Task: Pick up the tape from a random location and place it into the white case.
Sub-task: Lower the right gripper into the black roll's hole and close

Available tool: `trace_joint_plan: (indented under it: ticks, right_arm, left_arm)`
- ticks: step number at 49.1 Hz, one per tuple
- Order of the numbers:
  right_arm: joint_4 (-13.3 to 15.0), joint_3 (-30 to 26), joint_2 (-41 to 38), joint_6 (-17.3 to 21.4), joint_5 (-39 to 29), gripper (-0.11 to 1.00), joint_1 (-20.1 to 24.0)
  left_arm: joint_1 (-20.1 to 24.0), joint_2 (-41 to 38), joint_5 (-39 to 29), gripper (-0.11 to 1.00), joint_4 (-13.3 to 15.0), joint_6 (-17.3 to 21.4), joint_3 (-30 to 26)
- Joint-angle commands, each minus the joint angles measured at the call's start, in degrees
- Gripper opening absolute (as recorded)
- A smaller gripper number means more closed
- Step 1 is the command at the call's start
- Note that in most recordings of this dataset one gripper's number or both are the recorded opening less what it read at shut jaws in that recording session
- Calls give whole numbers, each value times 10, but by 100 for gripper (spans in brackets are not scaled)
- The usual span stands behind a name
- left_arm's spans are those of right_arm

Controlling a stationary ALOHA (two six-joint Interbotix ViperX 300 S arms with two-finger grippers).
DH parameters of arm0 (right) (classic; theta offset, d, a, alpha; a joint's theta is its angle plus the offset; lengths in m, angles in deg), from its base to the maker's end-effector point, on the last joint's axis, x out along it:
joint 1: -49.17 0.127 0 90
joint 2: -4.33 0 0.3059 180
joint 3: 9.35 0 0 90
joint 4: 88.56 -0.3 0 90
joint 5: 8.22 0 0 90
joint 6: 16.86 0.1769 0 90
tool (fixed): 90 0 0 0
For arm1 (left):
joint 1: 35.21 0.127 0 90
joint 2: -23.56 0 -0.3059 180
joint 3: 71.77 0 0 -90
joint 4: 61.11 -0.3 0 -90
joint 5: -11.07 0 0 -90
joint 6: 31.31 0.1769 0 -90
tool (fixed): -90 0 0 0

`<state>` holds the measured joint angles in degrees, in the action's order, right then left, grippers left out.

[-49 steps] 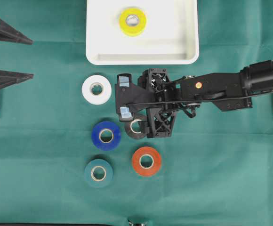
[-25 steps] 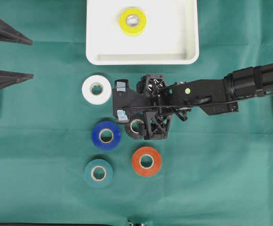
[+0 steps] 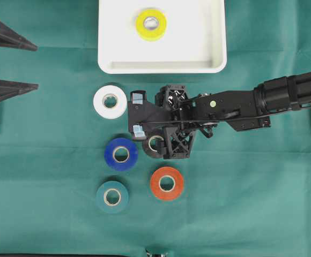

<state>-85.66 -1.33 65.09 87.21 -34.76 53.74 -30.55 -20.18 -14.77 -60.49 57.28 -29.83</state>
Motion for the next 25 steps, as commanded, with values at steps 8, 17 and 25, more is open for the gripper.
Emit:
trace_joint_plan:
  ticks: [8,17,25]
  right_arm:
    - [-2,-5,6,2,14,88,0]
    - [0,-5,6,0,13,51,0]
    - [-1,-5,6,-2,11,25,1]
  left_arm:
    - [-2,-4,3,99,0,-1,-6]
    - [-1,-4,3,99,0,-1,-6]
    - [-2,-4,3,99,0,-1,-6]
